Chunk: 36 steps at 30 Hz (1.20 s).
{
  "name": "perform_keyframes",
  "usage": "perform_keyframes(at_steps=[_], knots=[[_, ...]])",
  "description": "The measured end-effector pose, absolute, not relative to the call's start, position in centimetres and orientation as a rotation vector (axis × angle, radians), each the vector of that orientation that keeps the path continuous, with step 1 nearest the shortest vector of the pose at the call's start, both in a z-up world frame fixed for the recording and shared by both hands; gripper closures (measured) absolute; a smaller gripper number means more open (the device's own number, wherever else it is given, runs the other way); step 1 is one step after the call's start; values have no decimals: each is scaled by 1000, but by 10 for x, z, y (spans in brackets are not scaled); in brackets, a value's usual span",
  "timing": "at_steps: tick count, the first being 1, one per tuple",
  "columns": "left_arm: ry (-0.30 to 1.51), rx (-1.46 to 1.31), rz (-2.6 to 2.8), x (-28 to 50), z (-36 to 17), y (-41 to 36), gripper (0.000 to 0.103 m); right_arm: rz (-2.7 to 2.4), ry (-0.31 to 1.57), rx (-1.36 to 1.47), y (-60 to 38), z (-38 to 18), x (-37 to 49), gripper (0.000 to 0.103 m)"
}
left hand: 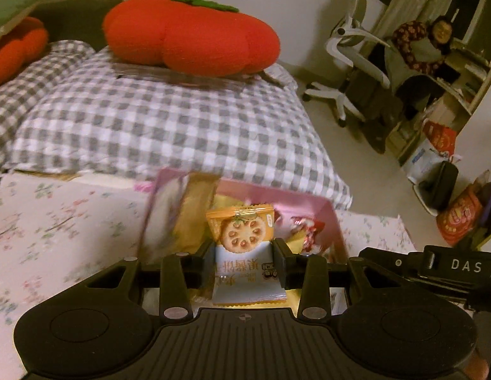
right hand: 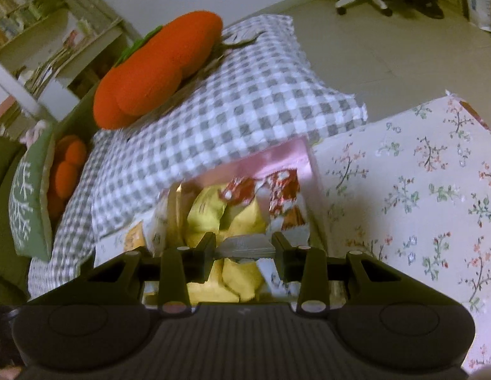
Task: Organize snacks
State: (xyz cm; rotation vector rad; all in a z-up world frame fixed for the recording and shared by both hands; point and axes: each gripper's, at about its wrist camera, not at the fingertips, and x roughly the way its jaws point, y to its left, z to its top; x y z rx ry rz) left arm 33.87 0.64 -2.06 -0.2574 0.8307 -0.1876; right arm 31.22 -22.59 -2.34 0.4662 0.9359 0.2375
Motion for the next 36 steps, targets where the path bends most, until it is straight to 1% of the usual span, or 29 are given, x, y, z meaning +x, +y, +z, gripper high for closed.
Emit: perform_keyframes(at_steps=[7,9,10,11,13,17,20,21,22,27,31,36], knots=[[805,-237,-182,368,-37,-10,66,225,884,529,-224,-30,335,68],[791,-243,-176,371,-40,-8,64,232,868,565,-222,-34,340,68],[791,-248,-179,371,-42,-6,60,227,853,583,-221,-37,341,68],[791,-253,-184,371,-43,-2,54,227,837,599,-221,-39,342,68],[785,-253,-168,369,-43,5,48,222,831,614,-219,-45,345,68],[782,-253,-139,363,-36,22,48,230,816,637,-215,-51,349,68],[787,-217,-123,356,-30,29,48,237,803,630,-208,-50,349,64],[788,-210,-116,354,-28,31,47,222,801,616,-206,-47,347,56],[793,-207,-115,351,-27,33,47,207,792,606,-205,-44,345,52],[838,-200,-112,332,-19,36,45,225,770,576,-205,-18,332,51],[854,-186,-86,313,-8,38,39,229,772,563,-205,0,318,47],[869,-156,-57,287,5,37,37,235,838,498,-197,6,296,45]])
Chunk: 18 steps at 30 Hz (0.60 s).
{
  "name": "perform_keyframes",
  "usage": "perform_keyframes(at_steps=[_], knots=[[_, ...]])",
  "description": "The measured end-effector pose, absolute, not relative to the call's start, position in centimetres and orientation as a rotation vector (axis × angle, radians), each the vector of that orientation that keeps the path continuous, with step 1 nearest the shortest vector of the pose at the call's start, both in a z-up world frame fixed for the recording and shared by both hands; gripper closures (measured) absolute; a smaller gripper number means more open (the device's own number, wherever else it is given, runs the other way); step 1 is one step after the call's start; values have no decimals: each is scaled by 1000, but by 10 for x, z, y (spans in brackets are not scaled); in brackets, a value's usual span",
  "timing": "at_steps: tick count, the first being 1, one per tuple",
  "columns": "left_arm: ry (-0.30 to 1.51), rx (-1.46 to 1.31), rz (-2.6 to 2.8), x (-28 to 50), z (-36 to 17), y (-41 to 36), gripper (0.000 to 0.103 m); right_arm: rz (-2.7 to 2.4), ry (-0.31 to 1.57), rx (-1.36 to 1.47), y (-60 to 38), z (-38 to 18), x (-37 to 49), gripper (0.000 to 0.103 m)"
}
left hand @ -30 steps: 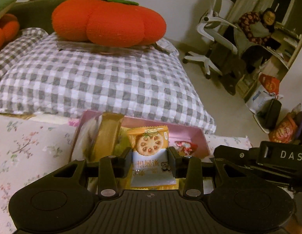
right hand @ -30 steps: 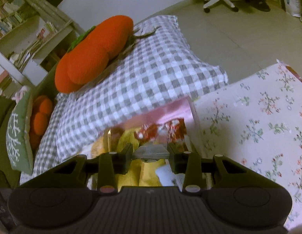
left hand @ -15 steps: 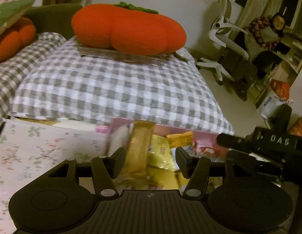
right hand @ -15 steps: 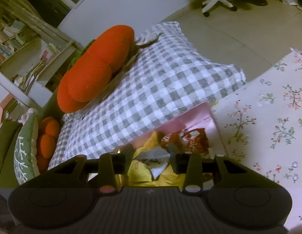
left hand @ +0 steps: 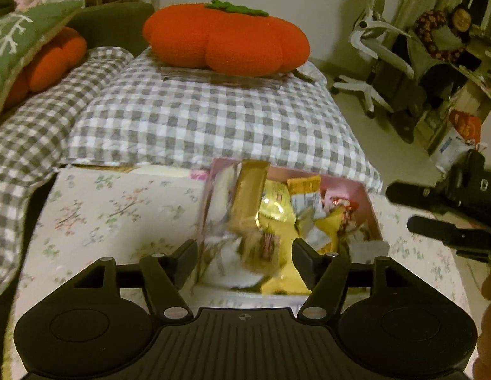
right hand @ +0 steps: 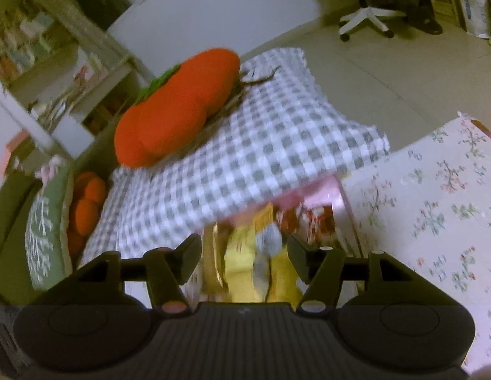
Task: Organize snacks
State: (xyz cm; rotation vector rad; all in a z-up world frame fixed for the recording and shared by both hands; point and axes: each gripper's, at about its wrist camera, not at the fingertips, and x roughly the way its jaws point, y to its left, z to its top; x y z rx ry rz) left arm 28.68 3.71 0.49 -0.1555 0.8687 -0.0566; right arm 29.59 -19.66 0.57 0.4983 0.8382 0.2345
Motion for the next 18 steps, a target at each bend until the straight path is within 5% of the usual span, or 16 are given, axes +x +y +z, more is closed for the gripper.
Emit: perform_keyframes(at_steps=[14,18], knots=[[880,18,-5,215,19,18,23,203,1015,349,-176,10,232,42],[863,55,8,200,21,14,14,197,993,281,-174,17,213,27]])
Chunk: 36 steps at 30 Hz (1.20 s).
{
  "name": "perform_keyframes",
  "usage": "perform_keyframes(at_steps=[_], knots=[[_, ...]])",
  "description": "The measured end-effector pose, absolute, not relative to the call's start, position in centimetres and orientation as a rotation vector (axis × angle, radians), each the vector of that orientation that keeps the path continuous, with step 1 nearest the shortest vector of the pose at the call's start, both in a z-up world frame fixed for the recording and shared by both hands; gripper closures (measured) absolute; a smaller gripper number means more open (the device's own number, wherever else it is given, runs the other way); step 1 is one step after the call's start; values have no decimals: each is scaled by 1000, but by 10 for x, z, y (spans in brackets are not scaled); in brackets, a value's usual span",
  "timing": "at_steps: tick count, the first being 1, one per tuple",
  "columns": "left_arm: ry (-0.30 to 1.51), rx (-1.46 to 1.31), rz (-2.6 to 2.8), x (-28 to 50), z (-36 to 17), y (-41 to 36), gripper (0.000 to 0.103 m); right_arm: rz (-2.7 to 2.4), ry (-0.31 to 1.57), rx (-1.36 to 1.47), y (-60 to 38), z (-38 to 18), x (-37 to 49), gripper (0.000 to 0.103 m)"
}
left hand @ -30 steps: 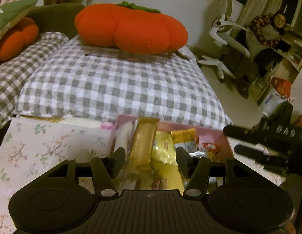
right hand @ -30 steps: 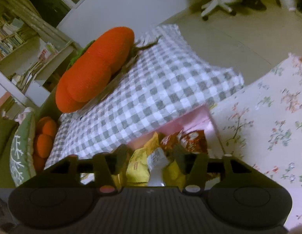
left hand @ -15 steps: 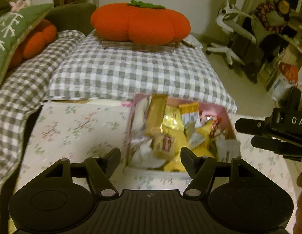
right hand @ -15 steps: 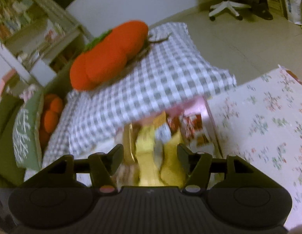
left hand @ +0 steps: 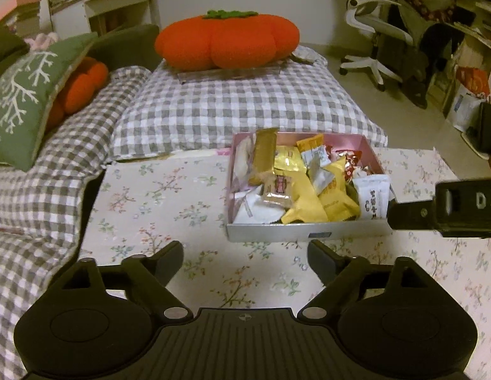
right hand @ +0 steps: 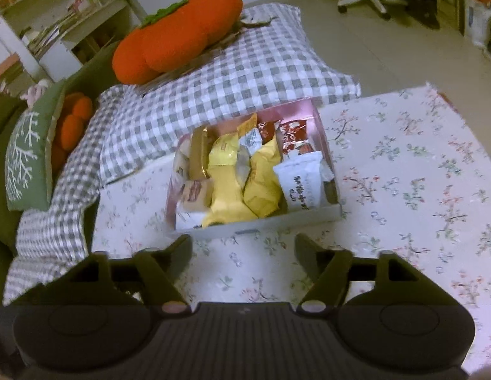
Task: Organize snacks
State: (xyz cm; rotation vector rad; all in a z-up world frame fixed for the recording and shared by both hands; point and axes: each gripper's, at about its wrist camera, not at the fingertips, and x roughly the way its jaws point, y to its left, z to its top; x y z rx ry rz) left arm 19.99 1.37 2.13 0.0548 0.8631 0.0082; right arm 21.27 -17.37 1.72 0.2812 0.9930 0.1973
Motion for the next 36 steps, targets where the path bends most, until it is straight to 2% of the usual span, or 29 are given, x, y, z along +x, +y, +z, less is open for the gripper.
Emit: perform_keyframes(at_steps=[4,9,13,21,36], knots=[[853,92,12,188,19,13,7,213,977,212,-170,15,194,19],[822,124,18,180,15,15,4,216,971,176,-173,4,180,11],[778,141,44,177,12,15,4,203,992,140,-172,-7,179,10],[763,145,49,176,10,15,2,189,988,67,-166,-16,170,1],[787,94,58,179,8,22,1,140,948,20,-157,-16,169,1]])
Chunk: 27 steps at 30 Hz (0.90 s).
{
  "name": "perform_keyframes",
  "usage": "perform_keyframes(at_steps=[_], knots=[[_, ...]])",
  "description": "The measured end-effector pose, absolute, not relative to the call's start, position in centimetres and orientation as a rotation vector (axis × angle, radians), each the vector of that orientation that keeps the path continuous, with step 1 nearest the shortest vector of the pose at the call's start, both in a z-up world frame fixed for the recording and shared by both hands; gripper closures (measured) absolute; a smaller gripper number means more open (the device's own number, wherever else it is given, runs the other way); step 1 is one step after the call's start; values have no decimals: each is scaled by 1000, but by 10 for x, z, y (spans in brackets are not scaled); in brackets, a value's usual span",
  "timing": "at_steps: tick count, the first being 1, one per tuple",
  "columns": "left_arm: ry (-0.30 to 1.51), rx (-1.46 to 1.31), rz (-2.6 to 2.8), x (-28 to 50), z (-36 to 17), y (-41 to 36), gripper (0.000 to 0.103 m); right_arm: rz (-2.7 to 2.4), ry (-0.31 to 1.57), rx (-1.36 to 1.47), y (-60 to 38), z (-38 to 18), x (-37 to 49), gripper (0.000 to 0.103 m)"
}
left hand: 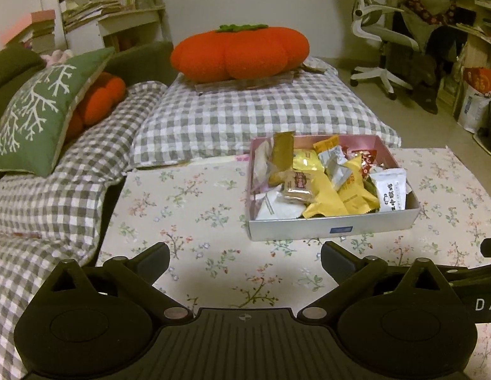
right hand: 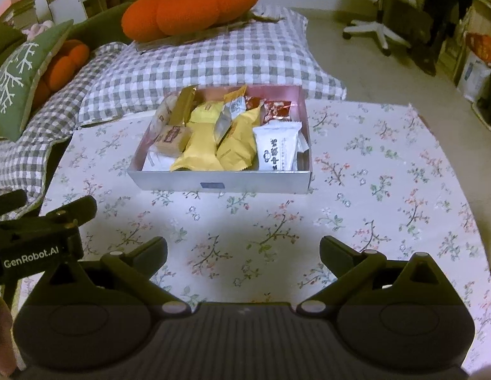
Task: Organize snacks
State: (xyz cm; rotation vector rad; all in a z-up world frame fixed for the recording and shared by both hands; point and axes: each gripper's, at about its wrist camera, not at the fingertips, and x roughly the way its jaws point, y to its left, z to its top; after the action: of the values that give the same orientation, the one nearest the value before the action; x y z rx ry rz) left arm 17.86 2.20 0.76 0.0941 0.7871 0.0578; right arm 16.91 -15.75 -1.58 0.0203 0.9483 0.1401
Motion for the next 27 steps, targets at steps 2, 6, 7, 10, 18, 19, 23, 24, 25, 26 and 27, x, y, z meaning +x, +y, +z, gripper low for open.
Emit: perform_keyframes(at_steps=[2,6,7,10,18,19,23,24,25,26,27], knots=[[801,72,50,180,7,24,1,136,944,12,-157,-16,169,1],[819,51,34,181,4,24,0,135,945,9,-157,-16,169,1],[821,51,33,181,4,24,0,134,944,7,-156,-16,169,1],[827,51,37,182,3,24,0,132,943,-3,-155,-16,169,1],[827,44,33,182,2,24,0,121,938,-14,-155,-14,169,1],[828,42,31,183,2,24,0,121,936,-14,-154,-14,169,1],[839,28,27,183,1,24,0,120,935,-10,-155,-14,169,1],[839,29,26,183,1,24,0,120,934,-11,-155,-14,169,1],[838,31,27,183,1,24,0,121,934,-12,-155,-14,169,1],[839,32,29,183,1,24,0,122,933,-12,-154,-14,169,1],[840,33,31,183,1,24,0,123,933,-13,-154,-14,169,1]])
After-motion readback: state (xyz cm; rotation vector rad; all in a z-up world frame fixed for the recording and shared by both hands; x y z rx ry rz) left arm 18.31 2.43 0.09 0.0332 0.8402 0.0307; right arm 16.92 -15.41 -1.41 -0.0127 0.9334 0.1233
